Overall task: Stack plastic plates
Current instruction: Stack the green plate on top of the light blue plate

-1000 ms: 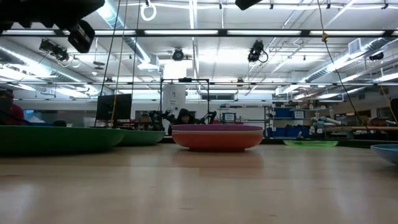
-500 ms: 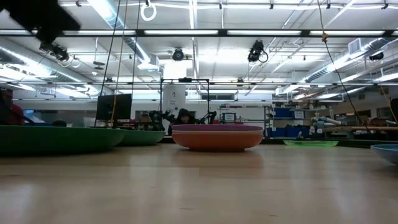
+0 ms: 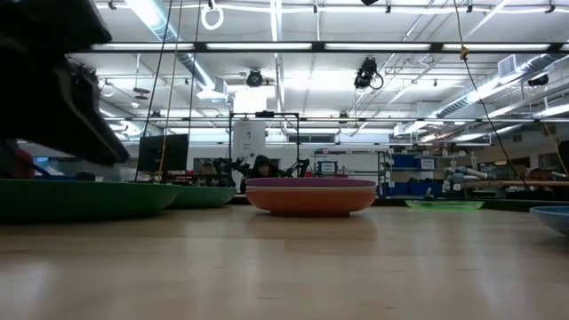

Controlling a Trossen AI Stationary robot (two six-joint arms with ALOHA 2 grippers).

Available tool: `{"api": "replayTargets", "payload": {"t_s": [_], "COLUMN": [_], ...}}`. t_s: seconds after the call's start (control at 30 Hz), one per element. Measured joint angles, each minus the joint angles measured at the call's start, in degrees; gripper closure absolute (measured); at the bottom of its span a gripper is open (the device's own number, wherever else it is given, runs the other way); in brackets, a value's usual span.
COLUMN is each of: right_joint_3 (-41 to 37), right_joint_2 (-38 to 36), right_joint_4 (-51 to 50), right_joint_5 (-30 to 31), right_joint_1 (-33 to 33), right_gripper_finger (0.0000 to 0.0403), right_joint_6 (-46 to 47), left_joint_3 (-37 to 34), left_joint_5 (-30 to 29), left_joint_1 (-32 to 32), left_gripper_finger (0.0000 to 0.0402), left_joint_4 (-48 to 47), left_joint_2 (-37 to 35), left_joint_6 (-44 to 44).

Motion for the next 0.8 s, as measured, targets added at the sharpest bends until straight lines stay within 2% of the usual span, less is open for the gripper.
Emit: {"api": "replayTargets", "payload": {"t_s": [0.2,0.4,0.57,0.8], "right_joint_3": [0.0,0.0,0.0,0.0], "right_joint_2": [0.0,0.0,0.0,0.0], "right_joint_4": [0.0,0.0,0.0,0.0], "right_joint_5": [0.0,-0.1,-0.1,-0.2], "right_joint_1": [0.0,0.0,0.0,0.0], "right_gripper_finger": [0.0154,0.0154,0.0154,0.0154], "right_joint_6": [0.0,0.0,0.0,0.0], "left_joint_3": [0.0,0.0,0.0,0.6], "left_joint_5": [1.6,7.1,8.9,9.4], "left_joint_1": [4.3,7.8,9.3,8.9], "left_gripper_finger": [0.0193,0.0217,0.0258,0.0345], "left_joint_4": [-3.0,-5.2,-6.0,-7.0], "left_joint_2": [3.3,5.4,6.0,5.8], "left_joint_6": [-4.1,-9.2,-11.0,-16.6]}}
